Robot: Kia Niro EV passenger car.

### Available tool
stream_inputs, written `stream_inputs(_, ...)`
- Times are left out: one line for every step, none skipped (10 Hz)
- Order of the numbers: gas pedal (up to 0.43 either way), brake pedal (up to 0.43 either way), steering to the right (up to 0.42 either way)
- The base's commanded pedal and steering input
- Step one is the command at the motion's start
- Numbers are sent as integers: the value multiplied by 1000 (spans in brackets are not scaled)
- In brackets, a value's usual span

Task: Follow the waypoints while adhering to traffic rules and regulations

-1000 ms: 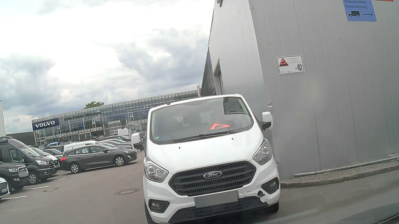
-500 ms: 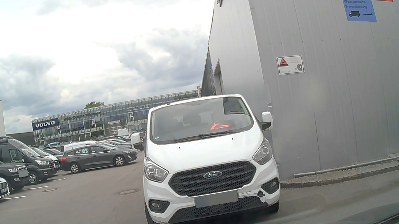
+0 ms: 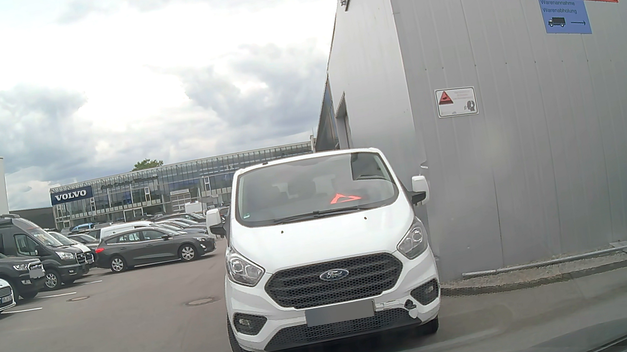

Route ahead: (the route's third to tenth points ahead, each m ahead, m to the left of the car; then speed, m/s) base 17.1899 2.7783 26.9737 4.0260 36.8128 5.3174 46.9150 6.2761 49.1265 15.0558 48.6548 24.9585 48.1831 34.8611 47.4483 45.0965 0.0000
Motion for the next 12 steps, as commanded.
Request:
stream_inputs(0,482,-462)
stream_inputs(0,482,-463)
stream_inputs(0,482,-463)
stream_inputs(0,482,-462)
stream_inputs(0,482,-463)
stream_inputs(0,482,-462)
stream_inputs(0,482,-462)
stream_inputs(0,482,-463)
stream_inputs(0,482,-462)
stream_inputs(0,476,-462)
stream_inputs(0,482,-463)
stream_inputs(0,482,-463)
